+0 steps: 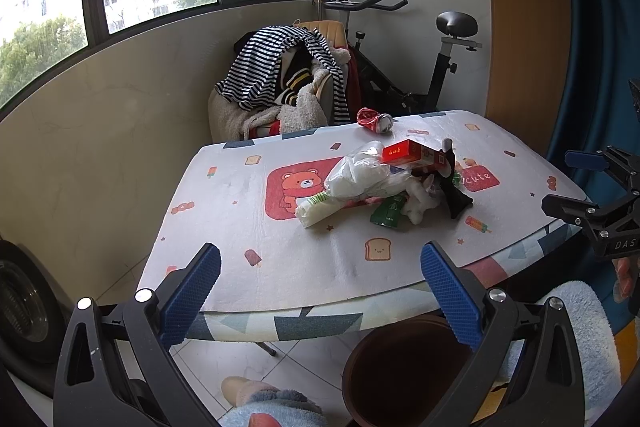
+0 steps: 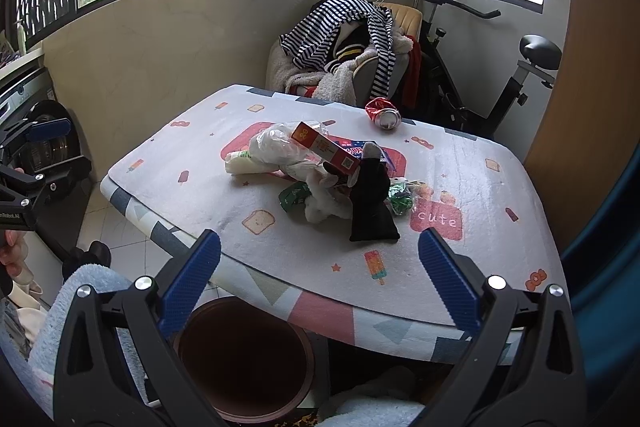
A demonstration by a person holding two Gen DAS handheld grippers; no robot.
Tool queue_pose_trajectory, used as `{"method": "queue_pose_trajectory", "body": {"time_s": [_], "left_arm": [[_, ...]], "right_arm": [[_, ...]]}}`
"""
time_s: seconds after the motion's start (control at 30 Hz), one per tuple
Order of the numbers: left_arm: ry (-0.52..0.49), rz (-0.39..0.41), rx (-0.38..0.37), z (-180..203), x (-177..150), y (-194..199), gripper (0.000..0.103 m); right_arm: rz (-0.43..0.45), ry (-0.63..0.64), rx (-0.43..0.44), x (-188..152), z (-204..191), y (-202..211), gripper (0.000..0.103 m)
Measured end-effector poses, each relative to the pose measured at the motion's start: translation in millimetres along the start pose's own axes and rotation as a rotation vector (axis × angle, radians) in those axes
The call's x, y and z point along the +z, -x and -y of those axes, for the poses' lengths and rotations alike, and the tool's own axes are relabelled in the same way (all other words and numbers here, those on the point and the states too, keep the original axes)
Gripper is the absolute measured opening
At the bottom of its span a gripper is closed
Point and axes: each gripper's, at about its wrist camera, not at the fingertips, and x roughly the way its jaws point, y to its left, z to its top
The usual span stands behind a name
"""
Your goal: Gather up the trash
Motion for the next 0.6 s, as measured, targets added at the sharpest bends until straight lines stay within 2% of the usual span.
{"method": "queue_pose_trajectory", "body": {"time_s": [0.6], "left_arm": [[0.005, 0.015, -0.006, -2.0, 11.1, 9.3, 0.098]], "right_arm": [[0.007, 0.005, -0.006, 2.9, 0.6, 7.2, 0.097]]}}
